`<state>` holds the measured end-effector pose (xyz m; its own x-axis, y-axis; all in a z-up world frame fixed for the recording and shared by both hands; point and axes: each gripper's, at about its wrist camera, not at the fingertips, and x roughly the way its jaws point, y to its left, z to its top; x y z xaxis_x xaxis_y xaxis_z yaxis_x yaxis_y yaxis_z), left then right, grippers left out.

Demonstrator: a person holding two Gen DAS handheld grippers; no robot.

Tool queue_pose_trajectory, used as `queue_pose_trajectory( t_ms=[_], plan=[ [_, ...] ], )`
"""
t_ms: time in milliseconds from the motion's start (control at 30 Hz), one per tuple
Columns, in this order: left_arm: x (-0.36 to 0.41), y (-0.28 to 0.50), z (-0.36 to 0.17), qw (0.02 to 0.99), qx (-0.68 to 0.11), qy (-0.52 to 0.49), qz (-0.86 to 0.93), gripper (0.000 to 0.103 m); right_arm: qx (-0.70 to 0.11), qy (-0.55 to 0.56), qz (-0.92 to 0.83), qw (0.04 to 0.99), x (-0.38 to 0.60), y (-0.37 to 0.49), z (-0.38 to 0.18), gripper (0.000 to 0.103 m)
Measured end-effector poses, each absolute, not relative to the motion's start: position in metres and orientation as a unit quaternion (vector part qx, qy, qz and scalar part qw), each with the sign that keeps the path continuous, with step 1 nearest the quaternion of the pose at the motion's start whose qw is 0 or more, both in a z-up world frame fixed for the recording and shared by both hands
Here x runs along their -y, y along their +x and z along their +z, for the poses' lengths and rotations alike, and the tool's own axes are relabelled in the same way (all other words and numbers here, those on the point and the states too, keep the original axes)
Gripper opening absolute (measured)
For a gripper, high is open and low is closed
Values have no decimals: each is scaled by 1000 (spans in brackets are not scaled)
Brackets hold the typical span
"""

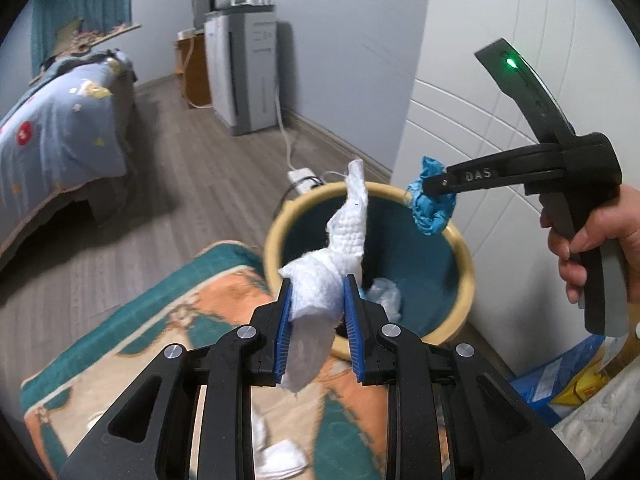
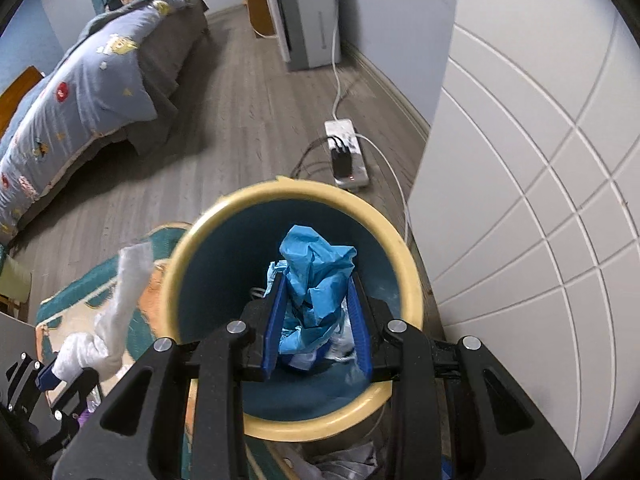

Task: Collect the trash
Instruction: 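Carry the glove into the bin with the right gripper while the left drops the tissue there, then open both grippers over the bin and move back to the mat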

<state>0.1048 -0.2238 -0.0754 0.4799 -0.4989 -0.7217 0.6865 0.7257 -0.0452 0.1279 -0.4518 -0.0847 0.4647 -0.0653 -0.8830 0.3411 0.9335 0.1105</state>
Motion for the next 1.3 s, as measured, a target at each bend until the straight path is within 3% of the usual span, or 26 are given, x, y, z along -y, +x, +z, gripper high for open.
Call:
queue_pose_trajectory(
  t_ms=[400,533,600,667,733,833,900,967,1300],
  plan=[
    [278,100,-112,828,-388,164,-370,26,-505,151,-134,839,469,131,-99,30],
    [279,106,-114,833,-385,155,-366,32,-485,138,-138,852,470,132,-91,32],
    [277,110,-115,835,-389,147,-361,42,-483,136,-140,854,471,132,-91,45],
    [274,113,-116,841,-390,141,-348,68,-482,136,-143,854,472,131,-92,60],
    [269,116,-113,847,-386,131,-341,79,-480,136,-145,854,472,131,-91,61],
    [263,120,-110,856,-385,128,-321,90,-480,137,-142,855,470,131,-90,81],
    [257,122,-105,864,-380,132,-302,93,-475,138,-136,858,467,131,-85,92],
    [248,123,-99,871,-375,139,-284,94,-471,141,-130,861,463,131,-80,97],
    [170,117,-48,901,-361,102,-218,96,-473,92,-83,872,408,137,-57,97]
  ],
)
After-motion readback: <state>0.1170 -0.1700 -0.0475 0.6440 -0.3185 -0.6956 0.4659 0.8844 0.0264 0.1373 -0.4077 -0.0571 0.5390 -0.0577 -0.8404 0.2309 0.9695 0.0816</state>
